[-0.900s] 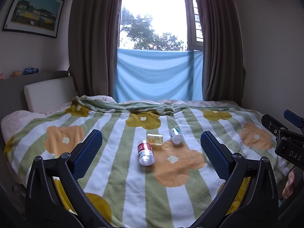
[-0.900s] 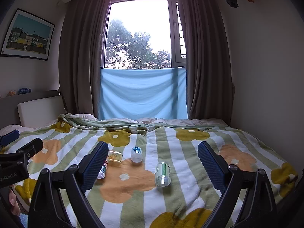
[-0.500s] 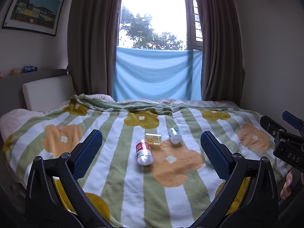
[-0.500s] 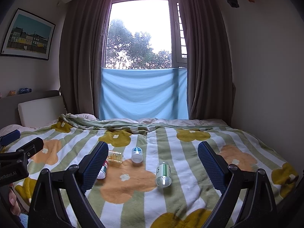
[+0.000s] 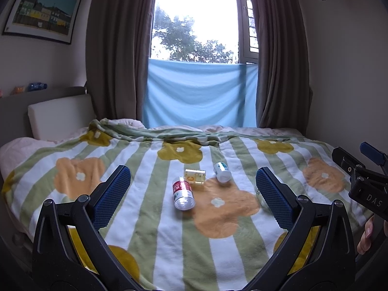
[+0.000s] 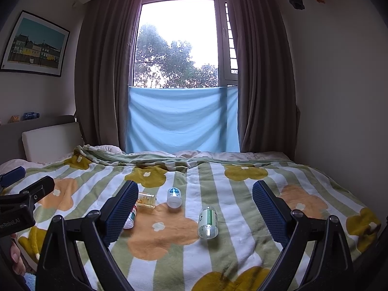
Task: Flip cup upside down
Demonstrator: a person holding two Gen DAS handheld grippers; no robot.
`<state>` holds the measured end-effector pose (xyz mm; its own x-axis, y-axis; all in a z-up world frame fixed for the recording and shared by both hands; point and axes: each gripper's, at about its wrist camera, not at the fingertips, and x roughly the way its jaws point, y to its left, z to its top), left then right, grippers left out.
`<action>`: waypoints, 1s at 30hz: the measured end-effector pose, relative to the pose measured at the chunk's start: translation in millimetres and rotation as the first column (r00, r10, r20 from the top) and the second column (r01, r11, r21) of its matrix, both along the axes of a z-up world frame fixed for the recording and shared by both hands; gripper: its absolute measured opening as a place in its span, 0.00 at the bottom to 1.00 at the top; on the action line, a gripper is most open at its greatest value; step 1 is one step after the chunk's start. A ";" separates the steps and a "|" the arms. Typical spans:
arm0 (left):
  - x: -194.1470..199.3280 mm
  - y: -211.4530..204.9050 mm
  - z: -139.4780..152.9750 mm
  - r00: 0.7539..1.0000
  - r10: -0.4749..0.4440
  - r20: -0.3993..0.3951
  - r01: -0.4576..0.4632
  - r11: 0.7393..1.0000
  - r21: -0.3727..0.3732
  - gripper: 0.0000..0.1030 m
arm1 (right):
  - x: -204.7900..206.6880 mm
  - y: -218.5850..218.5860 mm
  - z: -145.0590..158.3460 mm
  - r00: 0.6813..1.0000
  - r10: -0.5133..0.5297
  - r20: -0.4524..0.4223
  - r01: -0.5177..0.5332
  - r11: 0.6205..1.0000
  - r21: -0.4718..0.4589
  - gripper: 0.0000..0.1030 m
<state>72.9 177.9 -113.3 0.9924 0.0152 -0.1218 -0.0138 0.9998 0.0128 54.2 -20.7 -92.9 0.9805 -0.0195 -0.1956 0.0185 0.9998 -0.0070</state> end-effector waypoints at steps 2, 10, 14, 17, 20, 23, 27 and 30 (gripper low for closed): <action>0.3 -0.7 -0.3 1.000 0.001 0.000 -0.001 1.000 -0.001 1.00 | 0.2 0.3 0.0 1.000 0.001 -0.001 -0.001 1.000 0.002 0.91; 0.8 -1.0 -2.2 1.000 -0.002 -0.003 0.002 1.000 -0.002 1.00 | 0.4 0.6 -2.2 1.000 0.003 -0.001 -0.003 1.000 0.003 0.91; 1.3 -2.2 -2.4 1.000 -0.001 -0.005 0.001 1.000 -0.002 1.00 | 1.1 1.2 -2.9 1.000 0.004 0.000 -0.004 1.000 0.004 0.91; 1.6 -2.5 -4.8 1.000 -0.002 -0.009 0.002 1.000 -0.005 1.00 | 1.0 1.1 -2.9 1.000 0.004 -0.001 -0.004 1.000 0.004 0.91; 6.4 -2.6 -7.6 1.000 -0.014 -0.026 0.014 1.000 -0.016 1.00 | 2.2 1.7 -5.7 1.000 0.003 -0.005 -0.003 1.000 0.004 0.91; 22.4 -0.7 -7.6 0.997 -0.031 -0.064 0.030 0.999 -0.024 1.00 | 3.5 2.3 -9.4 1.000 0.005 -0.010 -0.005 1.000 0.005 0.91; 63.4 3.3 -2.2 0.988 -0.062 -0.145 0.058 0.998 -0.030 1.00 | 8.6 2.0 -15.7 1.000 0.014 -0.027 -0.014 1.000 0.008 0.91; 110.6 7.1 -2.0 0.975 -0.049 -0.215 0.050 0.999 -0.002 1.00 | 14.1 3.1 -19.7 0.999 0.020 -0.037 -0.019 1.000 0.005 0.91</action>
